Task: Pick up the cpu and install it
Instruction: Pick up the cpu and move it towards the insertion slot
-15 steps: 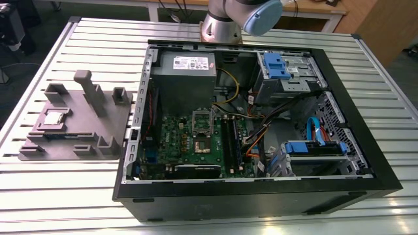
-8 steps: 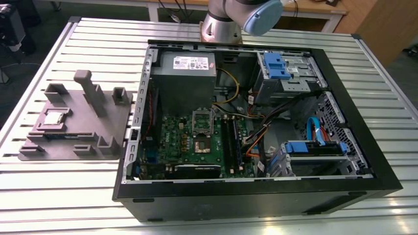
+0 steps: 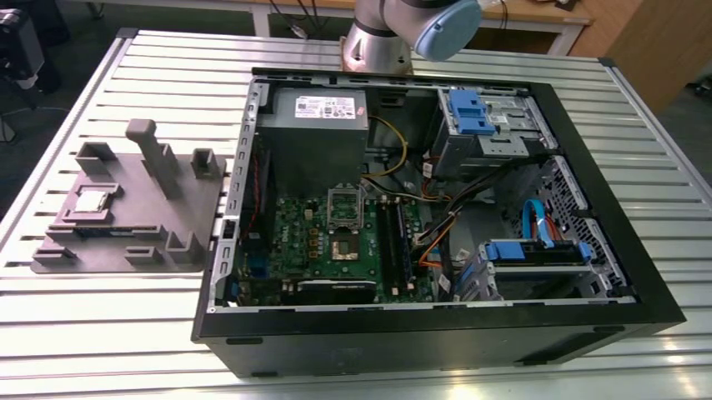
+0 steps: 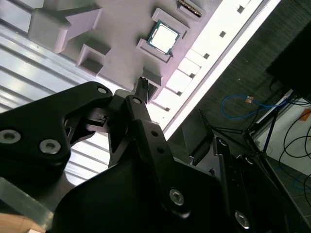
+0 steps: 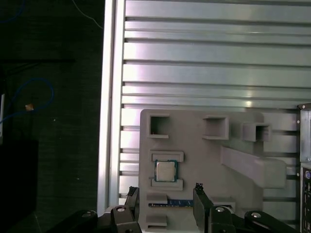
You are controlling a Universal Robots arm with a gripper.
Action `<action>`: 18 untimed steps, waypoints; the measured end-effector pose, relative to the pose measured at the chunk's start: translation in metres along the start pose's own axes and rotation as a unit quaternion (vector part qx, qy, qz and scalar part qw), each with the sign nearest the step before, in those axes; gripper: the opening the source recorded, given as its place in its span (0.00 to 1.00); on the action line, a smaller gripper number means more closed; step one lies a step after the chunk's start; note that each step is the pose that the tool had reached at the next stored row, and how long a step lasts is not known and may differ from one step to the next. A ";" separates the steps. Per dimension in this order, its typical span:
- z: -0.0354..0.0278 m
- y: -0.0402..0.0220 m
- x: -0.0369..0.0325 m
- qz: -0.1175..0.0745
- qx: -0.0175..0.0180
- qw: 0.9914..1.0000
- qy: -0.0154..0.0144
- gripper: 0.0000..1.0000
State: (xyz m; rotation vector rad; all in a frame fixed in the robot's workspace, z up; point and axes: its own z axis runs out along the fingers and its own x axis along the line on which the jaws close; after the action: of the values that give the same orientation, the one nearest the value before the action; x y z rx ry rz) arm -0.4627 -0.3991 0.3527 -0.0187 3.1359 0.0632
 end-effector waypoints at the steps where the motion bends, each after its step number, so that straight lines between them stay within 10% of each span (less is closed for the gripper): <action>1: 0.0013 -0.0002 0.0000 0.000 0.000 1.000 0.000 0.56; 18: 0.0286 -0.0061 -0.0002 -0.026 0.000 1.000 0.001 0.56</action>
State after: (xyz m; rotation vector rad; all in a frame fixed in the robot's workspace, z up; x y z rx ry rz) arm -0.4622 -0.4041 0.3239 -0.1006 3.1356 0.0629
